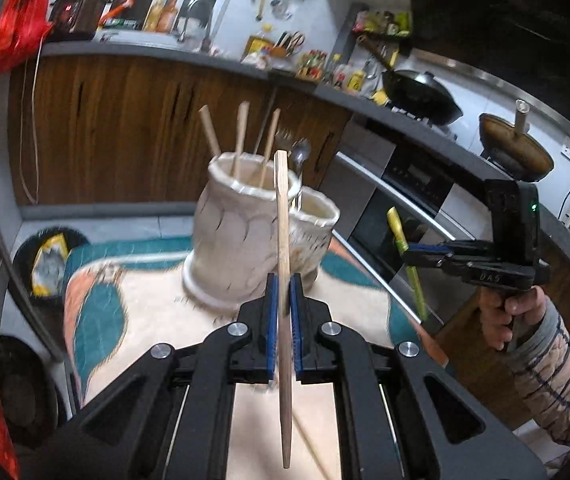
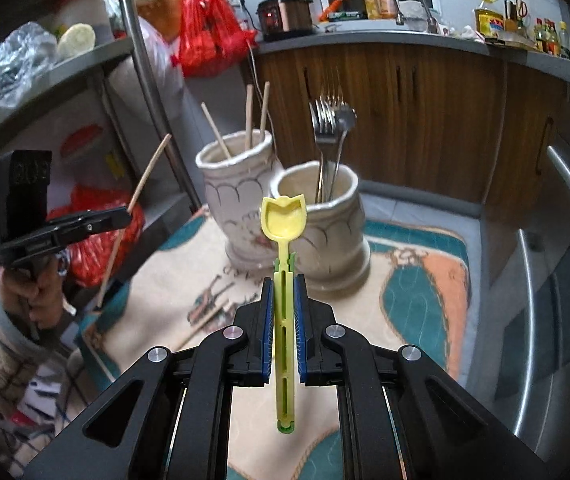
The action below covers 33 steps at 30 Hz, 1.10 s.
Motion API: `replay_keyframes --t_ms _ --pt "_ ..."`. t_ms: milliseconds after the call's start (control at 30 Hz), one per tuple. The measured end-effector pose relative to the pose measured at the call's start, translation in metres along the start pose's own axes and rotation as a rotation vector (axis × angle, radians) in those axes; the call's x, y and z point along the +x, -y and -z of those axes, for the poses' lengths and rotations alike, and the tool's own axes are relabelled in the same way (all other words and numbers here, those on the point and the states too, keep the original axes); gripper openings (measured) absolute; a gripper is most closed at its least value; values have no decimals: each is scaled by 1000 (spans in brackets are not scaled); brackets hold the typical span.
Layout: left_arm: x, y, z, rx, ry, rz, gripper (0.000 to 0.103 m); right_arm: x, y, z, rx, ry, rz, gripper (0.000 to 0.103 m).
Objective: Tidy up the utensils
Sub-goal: 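Carry the chopstick and yellow spoon up and lower them toward the holder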
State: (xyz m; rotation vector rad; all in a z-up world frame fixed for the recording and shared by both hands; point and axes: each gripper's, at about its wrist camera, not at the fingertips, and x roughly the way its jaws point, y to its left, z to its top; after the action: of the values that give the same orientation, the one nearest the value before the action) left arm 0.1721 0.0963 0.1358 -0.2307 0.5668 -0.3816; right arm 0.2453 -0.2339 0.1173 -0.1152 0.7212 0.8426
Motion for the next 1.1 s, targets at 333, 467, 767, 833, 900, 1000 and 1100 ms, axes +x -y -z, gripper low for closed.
replay_keyframes --t_ms 333,467,767,833,900,1000,1100 --pt "14 8 -47 -20 163 35 6 -2 8 -26 42 151 -43 10" --pt "23 2 -68 -38 225 36 6 -1 11 -41 50 208 -39 10" --pt "41 -10 -101 -43 391 10 6 16 15 -78 41 343 -3 10" --pt "46 -11 -107 -39 415 4 6 26 17 -86 44 368 10 10" --pt "52 -10 -111 -24 436 -17 6 36 18 -91 50 373 8 10" --pt "62 -6 -109 6 461 -47 6 54 19 -97 40 365 34 10" --pt "69 -4 -102 28 487 -73 6 69 17 -96 13 359 77 10"
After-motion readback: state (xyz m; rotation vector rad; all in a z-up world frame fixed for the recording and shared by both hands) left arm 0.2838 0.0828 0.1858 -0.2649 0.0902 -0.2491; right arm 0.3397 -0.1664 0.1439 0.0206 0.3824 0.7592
